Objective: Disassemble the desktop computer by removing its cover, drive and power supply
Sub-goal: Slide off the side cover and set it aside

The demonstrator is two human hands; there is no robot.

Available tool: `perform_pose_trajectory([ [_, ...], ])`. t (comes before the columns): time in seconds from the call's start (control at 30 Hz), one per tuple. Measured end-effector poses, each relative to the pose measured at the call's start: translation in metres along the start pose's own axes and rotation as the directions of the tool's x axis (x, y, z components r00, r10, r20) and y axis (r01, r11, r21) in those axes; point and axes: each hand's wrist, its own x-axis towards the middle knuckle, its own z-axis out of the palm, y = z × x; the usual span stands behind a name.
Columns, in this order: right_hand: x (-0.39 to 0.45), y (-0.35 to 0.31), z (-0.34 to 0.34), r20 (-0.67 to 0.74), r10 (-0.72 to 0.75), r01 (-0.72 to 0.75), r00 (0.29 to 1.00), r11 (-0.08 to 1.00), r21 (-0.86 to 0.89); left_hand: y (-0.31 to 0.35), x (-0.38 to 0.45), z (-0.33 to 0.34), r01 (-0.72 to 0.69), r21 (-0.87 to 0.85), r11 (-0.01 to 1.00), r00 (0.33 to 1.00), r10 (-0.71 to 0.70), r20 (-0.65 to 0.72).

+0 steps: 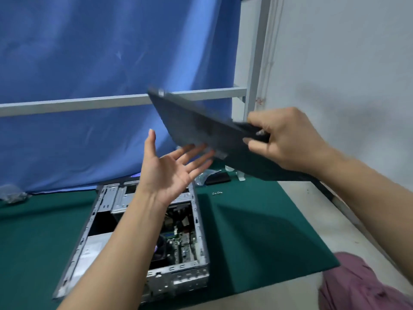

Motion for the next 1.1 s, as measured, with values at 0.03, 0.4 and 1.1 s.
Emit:
perform_pose_trajectory([
  [0.03, -0.01, 0.017, 0.002, 0.058, -0.044, 0.046, 0.997, 0.998, -0.033, -0.01, 0.008, 0.003, 0.009, 0.0, 1.0, 0.999, -0.009, -0.04],
  [0.4, -0.127, 0.144, 0.066, 0.302, -0.342, 0.384, 0.89, 0.919, -0.091, -0.139, 0.069, -0.02, 0.178, -0.051, 0.983, 0.83, -0.178, -0.528],
  [1.1, -0.286, 0.152, 0.196, 0.695, -0.211, 0.257, 0.687, 0.966, 0.039, -0.264, 0.056, -0.148, 0.739, 0.503, 0.448, 0.579, -0.04, -0.814],
])
